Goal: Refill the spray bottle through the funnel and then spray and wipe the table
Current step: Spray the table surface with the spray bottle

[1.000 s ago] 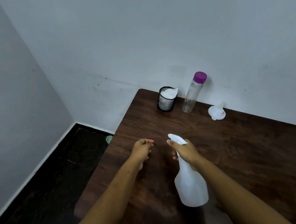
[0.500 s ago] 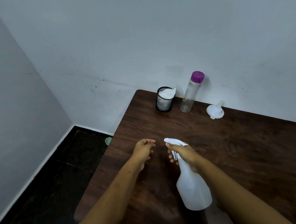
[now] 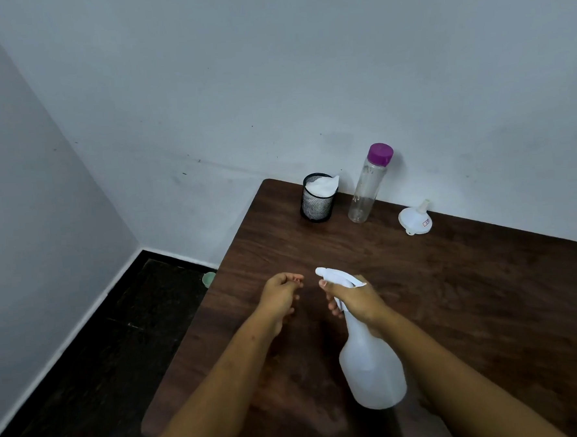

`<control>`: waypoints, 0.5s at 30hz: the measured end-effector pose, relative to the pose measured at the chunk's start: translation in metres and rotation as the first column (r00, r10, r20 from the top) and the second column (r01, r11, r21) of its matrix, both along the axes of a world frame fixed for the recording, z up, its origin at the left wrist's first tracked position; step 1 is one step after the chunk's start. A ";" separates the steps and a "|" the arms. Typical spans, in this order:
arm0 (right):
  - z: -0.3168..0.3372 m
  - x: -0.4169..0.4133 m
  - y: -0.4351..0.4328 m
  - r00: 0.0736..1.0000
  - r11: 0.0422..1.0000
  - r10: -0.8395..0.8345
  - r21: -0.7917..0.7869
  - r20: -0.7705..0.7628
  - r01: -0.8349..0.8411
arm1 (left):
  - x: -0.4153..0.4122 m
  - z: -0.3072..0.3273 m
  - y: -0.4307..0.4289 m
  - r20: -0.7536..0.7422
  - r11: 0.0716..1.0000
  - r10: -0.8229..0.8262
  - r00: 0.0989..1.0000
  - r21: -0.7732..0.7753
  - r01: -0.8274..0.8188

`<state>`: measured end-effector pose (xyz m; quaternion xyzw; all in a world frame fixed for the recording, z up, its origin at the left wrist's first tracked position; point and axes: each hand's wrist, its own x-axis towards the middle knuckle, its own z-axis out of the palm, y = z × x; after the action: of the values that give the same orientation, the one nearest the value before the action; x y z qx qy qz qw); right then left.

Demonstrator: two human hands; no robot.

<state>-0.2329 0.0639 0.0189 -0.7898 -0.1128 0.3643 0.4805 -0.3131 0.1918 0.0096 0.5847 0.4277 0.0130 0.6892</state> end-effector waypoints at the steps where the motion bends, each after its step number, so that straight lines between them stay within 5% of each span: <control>1: 0.000 -0.001 0.001 0.999 0.999 -0.036 0.003 0.020 0.036 | 0.000 0.000 0.000 -0.006 1.000 0.005 1.000 -0.005 -0.005; 8: 0.007 0.002 -0.005 0.996 0.996 0.060 0.067 -0.070 -0.055 | -0.004 -0.003 -0.003 0.002 1.000 0.008 1.000 -0.007 -0.008; 15: 0.004 -0.011 -0.007 0.995 0.995 -0.097 -0.003 0.014 0.097 | -0.010 -0.003 -0.006 0.017 0.998 0.056 0.998 -0.010 -0.055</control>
<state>-0.2437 0.0573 0.0234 -0.7977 -0.0767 0.3353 0.4953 -0.3230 0.1855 0.0064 0.5693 0.4378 0.0354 0.6950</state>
